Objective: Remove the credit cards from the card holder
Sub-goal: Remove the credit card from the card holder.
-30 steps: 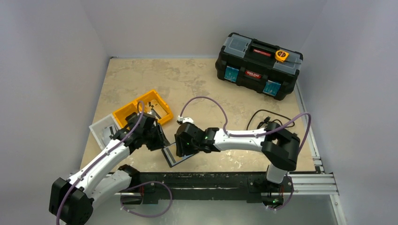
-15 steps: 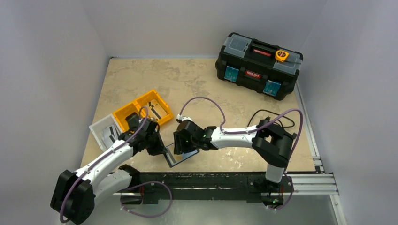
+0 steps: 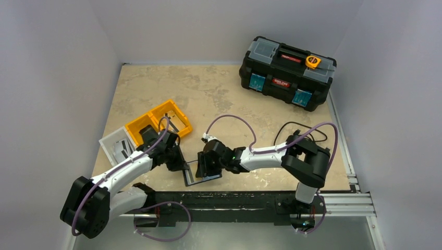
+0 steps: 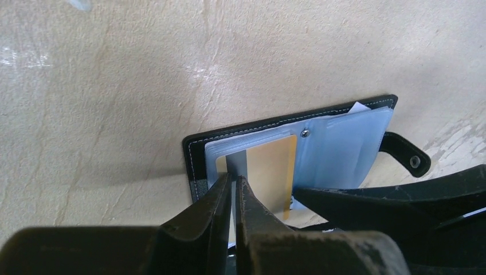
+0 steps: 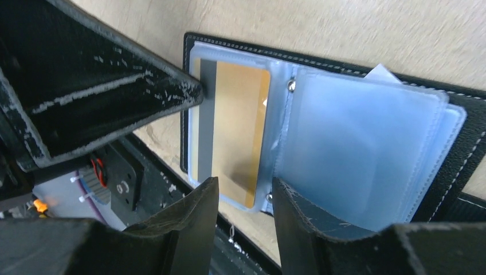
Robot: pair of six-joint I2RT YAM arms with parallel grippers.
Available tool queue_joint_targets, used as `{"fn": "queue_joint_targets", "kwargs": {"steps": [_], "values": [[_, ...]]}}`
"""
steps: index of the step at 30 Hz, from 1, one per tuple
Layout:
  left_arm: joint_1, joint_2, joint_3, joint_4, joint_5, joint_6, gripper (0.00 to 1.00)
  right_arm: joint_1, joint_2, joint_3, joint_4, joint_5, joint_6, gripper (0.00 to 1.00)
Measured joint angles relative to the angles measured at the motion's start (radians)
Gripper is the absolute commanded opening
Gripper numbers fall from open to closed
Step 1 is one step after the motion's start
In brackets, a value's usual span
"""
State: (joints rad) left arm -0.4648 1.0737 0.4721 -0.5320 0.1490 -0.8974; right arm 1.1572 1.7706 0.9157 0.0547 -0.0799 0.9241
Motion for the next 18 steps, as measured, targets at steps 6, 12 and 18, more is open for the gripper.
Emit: {"fn": "queue_joint_targets", "kwargs": {"steps": [6, 12, 18], "values": [[0.000, 0.014, -0.001, 0.019, 0.020, 0.002, 0.05, 0.005, -0.017, -0.030, 0.018, -0.029, 0.027, 0.40], [0.000, 0.013, -0.005, 0.023, 0.033, 0.003, 0.05, -0.024, -0.018, -0.066, 0.079, -0.079, 0.061, 0.39], [-0.003, -0.030, -0.008, -0.013, 0.034, 0.008, 0.07, -0.068, -0.026, -0.117, 0.153, -0.130, 0.094, 0.39]]}}
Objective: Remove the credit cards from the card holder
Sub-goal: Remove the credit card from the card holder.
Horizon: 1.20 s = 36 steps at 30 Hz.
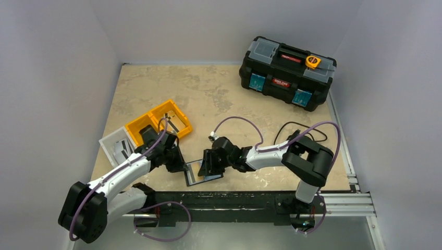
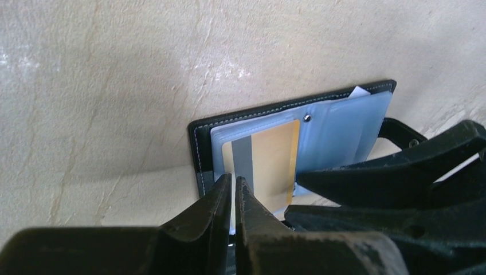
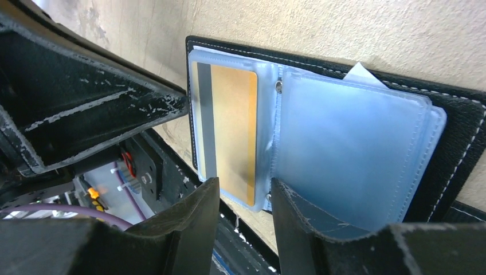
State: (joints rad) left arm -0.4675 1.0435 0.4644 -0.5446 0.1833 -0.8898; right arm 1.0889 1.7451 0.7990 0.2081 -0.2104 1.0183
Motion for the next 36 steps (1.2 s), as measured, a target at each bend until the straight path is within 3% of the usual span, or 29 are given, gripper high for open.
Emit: {"fn": "queue_joint_targets", "kwargs": {"steps": [9, 28, 36], "values": [[-0.012, -0.066, 0.000, -0.049, -0.001, 0.003, 0.06, -0.017, 0.000, -0.026, 0.055, -0.026, 0.029, 0.38], [-0.090, 0.106, 0.029, 0.041, 0.019, -0.010, 0.01, -0.024, 0.002, -0.040, 0.066, -0.052, 0.041, 0.37], [-0.092, 0.126, 0.036, 0.047, 0.012, -0.022, 0.00, -0.054, 0.002, -0.120, 0.211, -0.095, 0.078, 0.36]]}}
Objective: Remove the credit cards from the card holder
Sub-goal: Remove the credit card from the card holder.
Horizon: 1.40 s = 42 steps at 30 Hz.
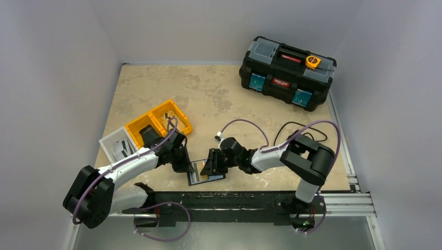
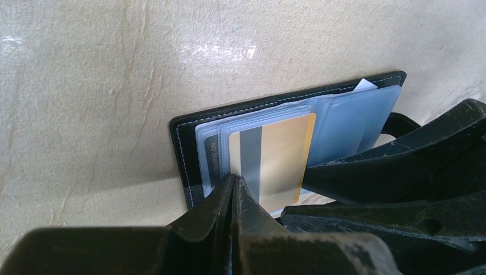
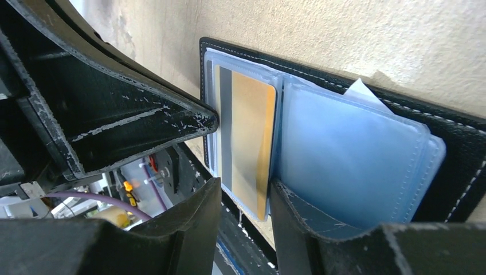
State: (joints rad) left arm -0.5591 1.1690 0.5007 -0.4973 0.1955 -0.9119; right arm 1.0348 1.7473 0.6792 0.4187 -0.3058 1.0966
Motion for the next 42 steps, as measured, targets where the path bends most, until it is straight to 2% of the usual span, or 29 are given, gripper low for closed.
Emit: {"fn": "queue_joint_targets", "kwargs": {"steps": [16, 32, 36, 42], "values": [[-0.006, 0.012, 0.003, 0.011, -0.001, -0.021, 0.00, -0.060, 0.055, -0.184, 0.397, -0.082, 0.150, 0.25], [-0.007, 0.016, 0.008, 0.006, -0.002, -0.021, 0.00, -0.074, 0.095, -0.204, 0.488, -0.094, 0.185, 0.19], [-0.008, 0.016, 0.009, 0.005, -0.002, -0.021, 0.00, -0.075, 0.100, -0.204, 0.491, -0.099, 0.186, 0.15], [-0.011, 0.019, 0.013, 0.001, -0.008, -0.021, 0.00, -0.078, 0.100, -0.204, 0.487, -0.100, 0.187, 0.03]]}}
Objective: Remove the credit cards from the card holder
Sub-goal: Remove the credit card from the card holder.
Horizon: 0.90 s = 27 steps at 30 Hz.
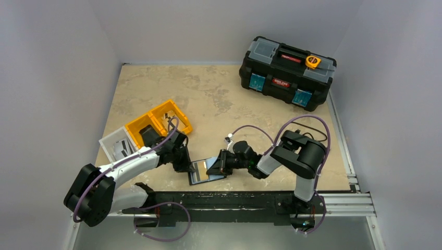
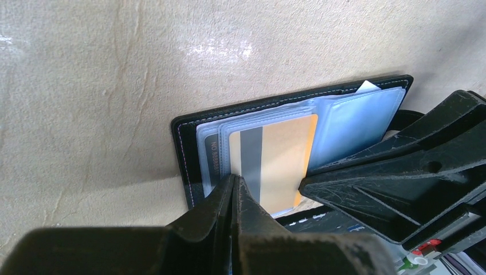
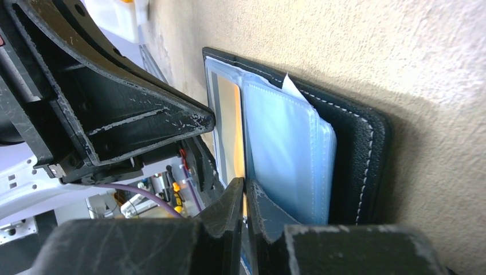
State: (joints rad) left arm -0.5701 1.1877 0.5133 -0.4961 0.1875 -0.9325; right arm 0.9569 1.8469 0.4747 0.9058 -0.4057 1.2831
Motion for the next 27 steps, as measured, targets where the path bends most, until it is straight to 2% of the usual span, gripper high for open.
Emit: {"fn": "queue_joint_targets", "kwargs": {"steps": [2, 10, 19, 23, 27], "values": [[0.000, 0.000, 0.001, -0.002, -0.002, 0.000, 0.00, -0.001, 0.001, 0.000, -0.001, -0.001, 0.000, 0.00], [-0.002, 0.007, 0.011, -0.015, -0.013, 0.000, 0.00, -0.001, 0.002, 0.000, -0.018, 0.007, -0.006, 0.00], [-0.002, 0.023, 0.034, -0.053, -0.048, 0.010, 0.00, -0.002, -0.147, -0.004, -0.210, 0.102, -0.074, 0.00], [-0.002, 0.032, 0.041, -0.061, -0.051, 0.012, 0.00, -0.004, -0.154, -0.004, -0.243, 0.109, -0.097, 0.20], [-0.002, 0.036, 0.045, -0.065, -0.052, 0.013, 0.00, -0.005, -0.134, 0.007, -0.233, 0.096, -0.101, 0.25]]}}
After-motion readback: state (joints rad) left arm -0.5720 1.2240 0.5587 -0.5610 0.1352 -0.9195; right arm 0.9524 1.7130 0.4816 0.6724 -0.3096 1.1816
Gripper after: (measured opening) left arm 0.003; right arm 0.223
